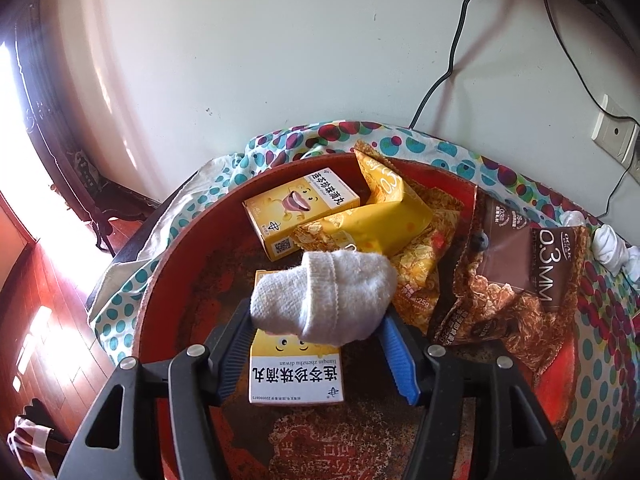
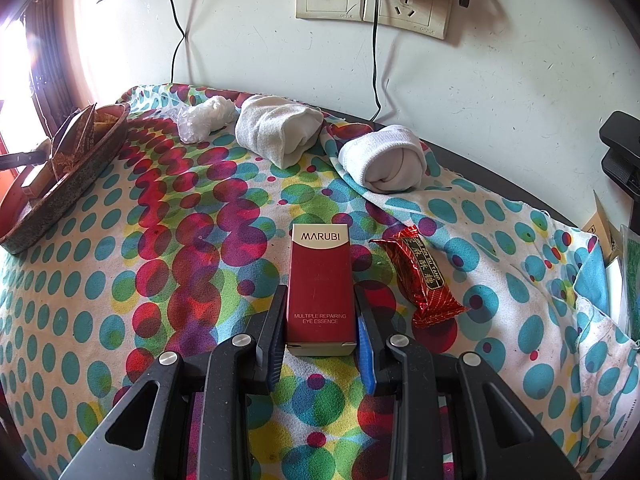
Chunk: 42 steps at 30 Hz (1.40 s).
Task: Organize objects
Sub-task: 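Carry the white sock into the red tray and open the left gripper, then carry the red MARUBI box into the red tray and release it with the right gripper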
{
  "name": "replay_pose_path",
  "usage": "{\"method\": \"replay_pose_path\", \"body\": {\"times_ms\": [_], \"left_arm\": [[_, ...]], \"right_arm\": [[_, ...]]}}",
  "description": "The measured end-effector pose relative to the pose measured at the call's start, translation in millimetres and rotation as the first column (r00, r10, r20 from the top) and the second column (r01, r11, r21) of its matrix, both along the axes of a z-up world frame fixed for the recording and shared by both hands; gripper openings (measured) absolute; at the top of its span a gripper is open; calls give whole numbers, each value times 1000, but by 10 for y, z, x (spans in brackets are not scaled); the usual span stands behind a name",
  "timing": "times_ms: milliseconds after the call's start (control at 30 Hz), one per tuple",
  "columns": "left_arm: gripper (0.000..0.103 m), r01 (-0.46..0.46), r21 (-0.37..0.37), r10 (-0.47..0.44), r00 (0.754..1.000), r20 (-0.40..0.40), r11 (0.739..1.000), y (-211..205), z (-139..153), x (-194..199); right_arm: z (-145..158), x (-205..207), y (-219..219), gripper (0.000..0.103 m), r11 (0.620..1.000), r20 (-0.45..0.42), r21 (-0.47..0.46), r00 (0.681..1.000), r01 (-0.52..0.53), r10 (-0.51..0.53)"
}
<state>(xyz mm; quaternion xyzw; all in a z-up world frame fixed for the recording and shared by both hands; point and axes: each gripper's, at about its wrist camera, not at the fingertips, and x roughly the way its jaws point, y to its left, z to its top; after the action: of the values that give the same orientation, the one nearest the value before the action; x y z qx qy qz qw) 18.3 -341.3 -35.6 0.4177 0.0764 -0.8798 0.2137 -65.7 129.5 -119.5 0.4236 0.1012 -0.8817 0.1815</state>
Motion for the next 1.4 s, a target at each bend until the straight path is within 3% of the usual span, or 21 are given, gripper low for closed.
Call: {"method": "replay_pose_path", "body": {"times_ms": [200, 333, 467, 767, 867, 1033, 1133, 1267, 1400], "left_arm": [[63, 37, -23, -38, 997, -72, 999, 219, 181, 204], [65, 108, -31, -111, 987, -115, 994, 512, 266, 367], [65, 186, -65, -193, 974, -122, 980, 840, 255, 467], [66, 261, -149, -283, 947, -150, 954, 1232, 212, 676], [66, 252, -153, -277, 945, -172, 955, 1165, 233, 747], [66, 192, -38, -195, 953, -231, 981, 859, 268, 819], [66, 169, -9, -167, 956, -243, 986, 748, 267, 854], [66, 153, 9, -146, 959, -242, 988, 687, 267, 889], [66, 162, -8, -159, 956, -246, 987, 656, 313, 931]], "right_arm": [[1, 3, -5, 28, 1000, 0, -1, 1000, 1, -1], [3, 11, -14, 28, 1000, -4, 8, 1000, 1, -1], [5, 7, -24, 28, 1000, -6, 11, 1000, 2, -2], [3, 40, -56, 28, 998, -37, 66, 999, 9, -7], [12, 45, -22, 28, 998, -24, 51, 999, 41, -40], [71, 97, 41, 28, 997, -3, 32, 997, 75, -75], [171, 158, -10, 28, 998, -9, 11, 998, 68, -68], [349, 291, -217, 28, 1000, -33, -22, 999, 19, -19], [516, 447, -682, 28, 995, -58, -24, 994, -95, 93]]}}
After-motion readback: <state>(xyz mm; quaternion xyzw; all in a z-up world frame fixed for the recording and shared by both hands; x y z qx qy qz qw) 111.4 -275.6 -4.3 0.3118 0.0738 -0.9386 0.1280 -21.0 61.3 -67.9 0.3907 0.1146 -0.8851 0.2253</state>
